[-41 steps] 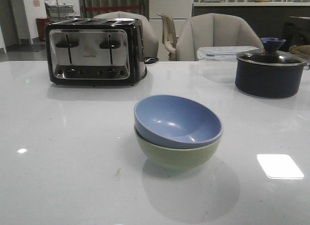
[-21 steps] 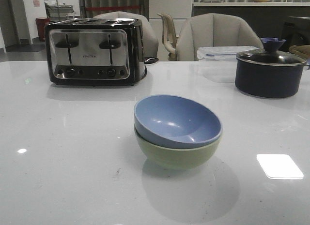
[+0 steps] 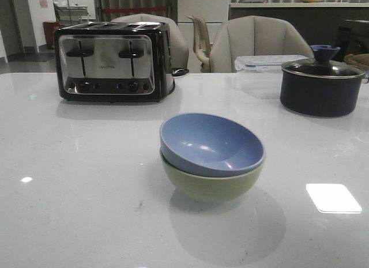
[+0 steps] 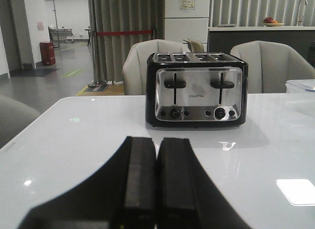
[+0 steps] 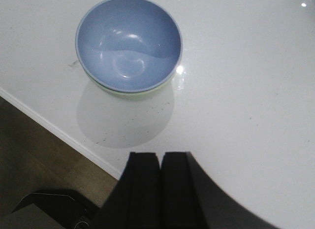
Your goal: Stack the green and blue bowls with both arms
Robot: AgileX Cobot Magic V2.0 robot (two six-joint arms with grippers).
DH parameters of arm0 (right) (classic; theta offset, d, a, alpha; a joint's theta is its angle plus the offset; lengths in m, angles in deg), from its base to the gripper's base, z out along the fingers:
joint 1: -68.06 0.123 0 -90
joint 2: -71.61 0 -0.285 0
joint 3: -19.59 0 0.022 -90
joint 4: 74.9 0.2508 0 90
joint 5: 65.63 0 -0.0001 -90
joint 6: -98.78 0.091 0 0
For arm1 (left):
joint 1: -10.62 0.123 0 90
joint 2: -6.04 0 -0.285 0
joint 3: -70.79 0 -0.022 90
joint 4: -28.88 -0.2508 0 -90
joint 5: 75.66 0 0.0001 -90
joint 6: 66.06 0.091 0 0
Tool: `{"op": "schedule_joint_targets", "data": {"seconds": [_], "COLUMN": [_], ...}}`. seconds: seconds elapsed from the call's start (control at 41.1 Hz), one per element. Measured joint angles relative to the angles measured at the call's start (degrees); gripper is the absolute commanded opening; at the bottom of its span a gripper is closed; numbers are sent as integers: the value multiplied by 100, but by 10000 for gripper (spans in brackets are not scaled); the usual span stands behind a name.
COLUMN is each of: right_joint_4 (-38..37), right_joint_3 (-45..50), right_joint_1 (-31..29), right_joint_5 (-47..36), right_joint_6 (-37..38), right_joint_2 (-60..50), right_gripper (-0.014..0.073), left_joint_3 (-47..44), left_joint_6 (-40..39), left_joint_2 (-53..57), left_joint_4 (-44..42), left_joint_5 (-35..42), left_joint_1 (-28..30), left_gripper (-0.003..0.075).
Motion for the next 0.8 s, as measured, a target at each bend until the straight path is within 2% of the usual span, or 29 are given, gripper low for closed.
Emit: {"op": "schedule_joint_targets", "data": {"seconds": [0.632, 0.729, 0.802], "right_joint_4": [-28, -106, -200], "right_joint_3": [33, 226, 545], "right_joint_1": [-13, -258, -663], "right_joint_5": [-15, -192, -476], "right_joint_6": [-9, -9, -9], "right_joint_2": [-117, -478, -951], "right_gripper": [34, 34, 34], "left_joint_3": [0, 0, 0], "left_joint_6": [0, 0, 0], "left_joint_2": [0, 0, 0], "left_joint_4": [0, 0, 0], "left_joint_5": [0, 0, 0], "left_joint_1": [0, 0, 0], "left_gripper": [100, 100, 101]}}
